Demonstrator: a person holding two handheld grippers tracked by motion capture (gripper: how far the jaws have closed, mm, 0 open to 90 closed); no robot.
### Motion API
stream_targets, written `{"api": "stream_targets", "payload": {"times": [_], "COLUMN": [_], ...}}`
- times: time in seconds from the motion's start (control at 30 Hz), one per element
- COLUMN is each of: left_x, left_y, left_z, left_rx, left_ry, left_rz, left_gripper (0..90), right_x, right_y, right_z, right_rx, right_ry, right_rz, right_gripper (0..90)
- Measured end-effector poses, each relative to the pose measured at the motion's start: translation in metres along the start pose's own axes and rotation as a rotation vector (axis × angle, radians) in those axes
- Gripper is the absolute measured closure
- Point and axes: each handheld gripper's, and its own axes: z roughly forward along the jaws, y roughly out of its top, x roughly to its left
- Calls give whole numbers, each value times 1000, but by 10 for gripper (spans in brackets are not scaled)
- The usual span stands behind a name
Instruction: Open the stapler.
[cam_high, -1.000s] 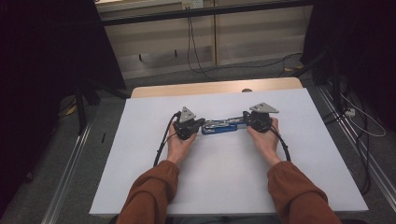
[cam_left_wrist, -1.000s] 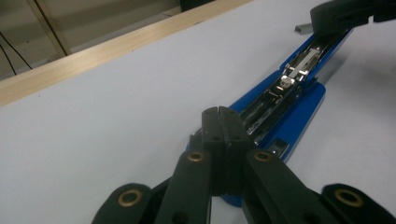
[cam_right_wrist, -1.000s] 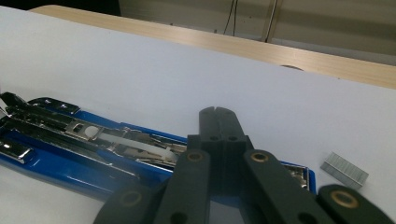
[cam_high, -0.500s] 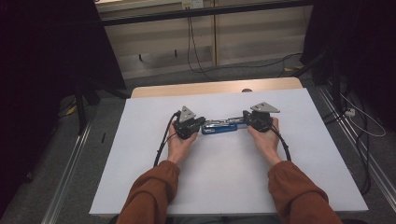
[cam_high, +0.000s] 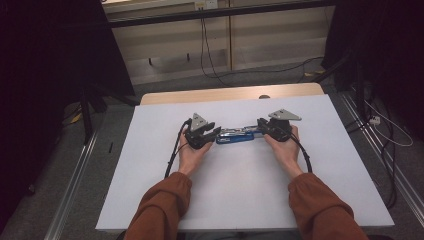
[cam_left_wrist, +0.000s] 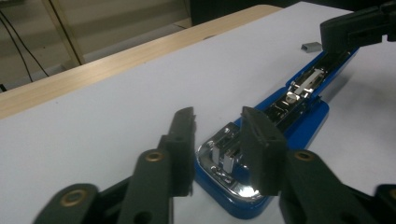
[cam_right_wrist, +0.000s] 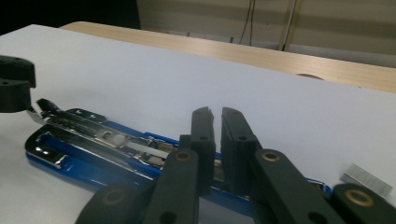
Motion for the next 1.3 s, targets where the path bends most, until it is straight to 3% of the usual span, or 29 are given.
{"api": "stream_targets", "payload": {"times": [0.1, 0.13, 0.2, 0.23, 0.27, 0.3, 0.33, 0.4, 0.43, 0.47, 0.5, 0.6, 0.77, 0.8, 0.87, 1.13, 1.17, 1.3], "left_x": [3, 4, 6, 6, 7, 8, 8, 8, 7, 7, 7, 8, 7, 7, 8, 9, 9, 7], "left_y": [0, 0, -1, -1, -1, 0, 0, 0, 0, 1, 2, 4, 5, 5, 6, 1, 1, -1], "left_z": [-2, -2, -3, -4, -5, -5, -6, -6, -6, -7, -8, -13, -21, -27, -33, -53, -57, -64], "left_rx": [2, 0, 4, 4, 10, 11, 13, 17, 22, 24, 24, 17, 13, 2, -19, -32, -28, -35], "left_ry": [6, 11, 7, 11, 16, 21, 29, 33, 34, 39, 42, 38, 43, 39, 34, 18, 22, 24], "left_rz": [-17, -20, -39, -44, -42, -39, -34, -31, -32, -31, -29, -25, -11, -32, -28, -37, -34, -30], "left_gripper": [517, 442, 407, 348, 348, 285, 285, 233, 166, 166, 102, 35, 34, 31, 32, 35, 34, 36], "right_x": [0, -1, -2, -3, -3, -4, -4, -5, -5, -5, -5, -6, -8, -9, -10, -17, -19, -24], "right_y": [1, 2, 2, 3, 3, 3, 3, 3, 3, 3, 3, 4, 5, 5, 5, 7, 7, 6], "right_z": [-1, -2, -2, -3, -3, -4, -4, -4, -4, -4, -5, -7, -11, -12, -14, -23, -26, -33], "right_rx": [-6, -3, -6, -9, -9, -9, -9, -11, -10, -10, -10, -14, -9, -8, -9, -1, 7, 20], "right_ry": [3, -8, -8, -11, -11, -3, -3, 2, 16, 16, 11, 15, 43, 45, 45, 56, 53, 66], "right_rz": [7, 8, 9, 18, 18, 23, 23, 21, 23, 23, 6, 0, 13, 14, 14, 10, -12, -17], "right_gripper": [754, 677, 640, 555, 555, 481, 481, 395, 321, 321, 257, 178, 87, 80, 61, 31, 27, 28]}}
